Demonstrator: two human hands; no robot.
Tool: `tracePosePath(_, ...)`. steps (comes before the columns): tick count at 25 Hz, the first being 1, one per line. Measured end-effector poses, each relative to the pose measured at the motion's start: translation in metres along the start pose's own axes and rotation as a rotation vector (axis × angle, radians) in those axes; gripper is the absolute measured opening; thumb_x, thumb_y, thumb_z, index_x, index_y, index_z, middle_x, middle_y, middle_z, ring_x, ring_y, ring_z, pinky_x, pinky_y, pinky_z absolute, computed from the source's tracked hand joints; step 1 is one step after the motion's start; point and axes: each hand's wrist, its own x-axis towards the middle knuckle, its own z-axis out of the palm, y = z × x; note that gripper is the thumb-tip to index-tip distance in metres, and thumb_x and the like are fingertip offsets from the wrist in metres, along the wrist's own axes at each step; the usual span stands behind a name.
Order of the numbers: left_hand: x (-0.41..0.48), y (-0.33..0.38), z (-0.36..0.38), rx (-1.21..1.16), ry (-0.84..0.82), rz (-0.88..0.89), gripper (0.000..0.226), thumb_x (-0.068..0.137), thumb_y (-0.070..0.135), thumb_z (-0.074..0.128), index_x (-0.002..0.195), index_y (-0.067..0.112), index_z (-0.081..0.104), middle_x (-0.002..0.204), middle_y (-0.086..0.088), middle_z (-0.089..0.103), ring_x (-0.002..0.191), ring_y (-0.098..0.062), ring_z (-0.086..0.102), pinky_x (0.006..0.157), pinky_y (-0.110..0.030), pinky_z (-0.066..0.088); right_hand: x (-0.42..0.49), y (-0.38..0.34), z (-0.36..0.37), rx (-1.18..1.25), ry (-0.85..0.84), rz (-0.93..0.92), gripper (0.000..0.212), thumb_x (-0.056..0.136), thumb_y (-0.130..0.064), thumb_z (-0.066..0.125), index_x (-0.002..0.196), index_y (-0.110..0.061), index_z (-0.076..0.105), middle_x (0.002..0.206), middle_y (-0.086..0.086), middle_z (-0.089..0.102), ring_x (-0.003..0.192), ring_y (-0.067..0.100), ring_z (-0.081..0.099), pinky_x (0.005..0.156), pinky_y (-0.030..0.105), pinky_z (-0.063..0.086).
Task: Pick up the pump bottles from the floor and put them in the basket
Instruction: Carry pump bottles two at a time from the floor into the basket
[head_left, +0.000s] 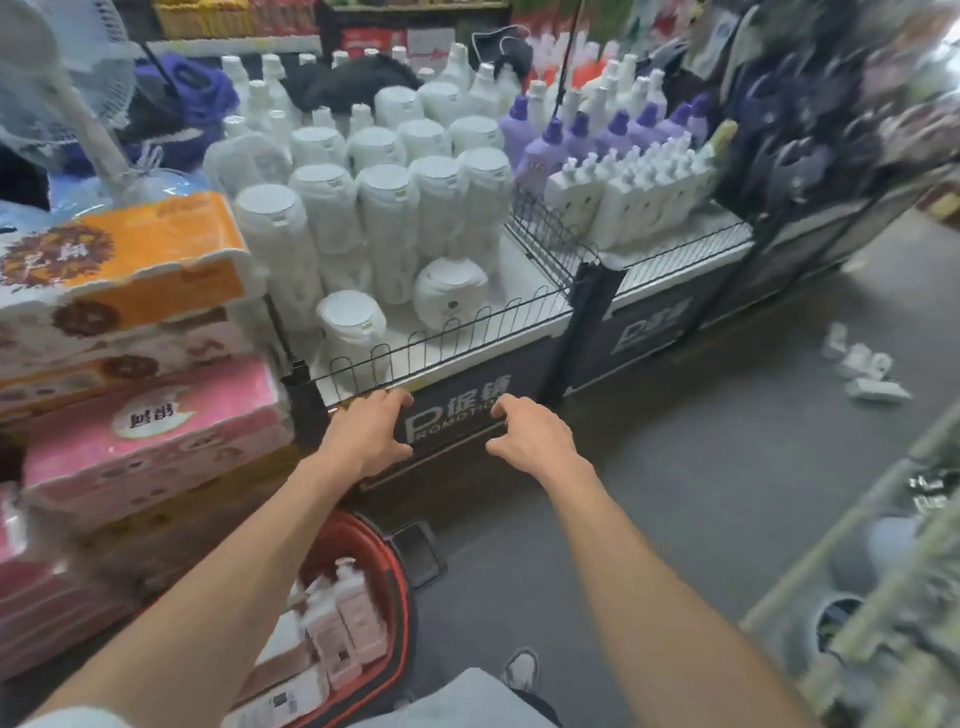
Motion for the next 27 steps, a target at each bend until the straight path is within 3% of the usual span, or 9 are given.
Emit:
tracePosePath(15, 0.192, 0.327, 0.002, 0.175, 0.029, 0.456, 0.071, 0.083, 0.038, 0.076, 0.143, 0.031, 0.040, 0.139, 0.001, 0.052, 0.123, -0.023, 0.052, 0.097, -0.040, 0.049, 0.003, 0.328, -0.155, -0.020, 0.217, 0.435, 0.047, 0.086, -0.032, 0.067, 0.131, -0.029, 0.053, 0.128, 0.003, 0.057, 0.119, 0.029, 0.057, 0.097, 0.038, 0.043)
tracePosePath(20, 0.230, 0.423, 0.016, 0.215, -0.037, 0.578, 0.069, 0.084, 0.039, 0.074, 0.142, 0.031, 0.038, 0.135, -0.001, 0.051, 0.121, -0.028, 0.051, 0.096, -0.047, 0.047, -0.006, 0.404, -0.188, 0.028, 0.259, 0.533, 0.049, 0.085, -0.035, 0.071, 0.130, -0.027, 0.054, 0.131, 0.004, 0.059, 0.121, 0.030, 0.058, 0.095, 0.038, 0.045)
tracePosePath(27, 0.315, 0.546, 0.026, 0.262, -0.086, 0.752, 0.071, 0.084, 0.039, 0.075, 0.143, 0.031, 0.038, 0.136, 0.001, 0.051, 0.123, -0.026, 0.050, 0.092, -0.042, 0.044, 0.010, 0.500, -0.234, 0.087, 0.308, 0.675, 0.052, 0.086, -0.035, 0.070, 0.133, -0.027, 0.052, 0.135, 0.003, 0.058, 0.119, 0.028, 0.059, 0.092, 0.036, 0.045)
